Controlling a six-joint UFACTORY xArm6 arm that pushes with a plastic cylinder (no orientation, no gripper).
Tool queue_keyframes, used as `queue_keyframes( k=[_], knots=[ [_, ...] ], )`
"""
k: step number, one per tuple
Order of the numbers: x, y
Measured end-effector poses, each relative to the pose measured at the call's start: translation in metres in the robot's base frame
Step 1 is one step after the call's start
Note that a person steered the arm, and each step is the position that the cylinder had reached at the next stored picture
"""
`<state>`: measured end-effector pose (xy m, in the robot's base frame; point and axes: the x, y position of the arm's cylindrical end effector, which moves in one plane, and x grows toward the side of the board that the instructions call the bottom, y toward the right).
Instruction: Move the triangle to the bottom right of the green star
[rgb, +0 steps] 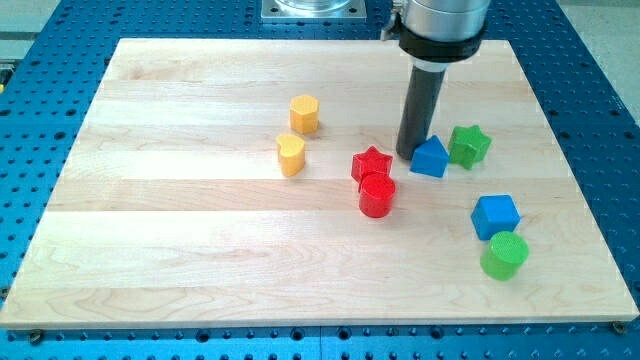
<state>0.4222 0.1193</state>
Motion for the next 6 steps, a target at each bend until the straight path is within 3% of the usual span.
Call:
queue_keyframes(
  k=[2,4,6],
  knots=[
    [0.033,0.024],
    [0.055,0.0],
    [0.056,0.057]
  ],
)
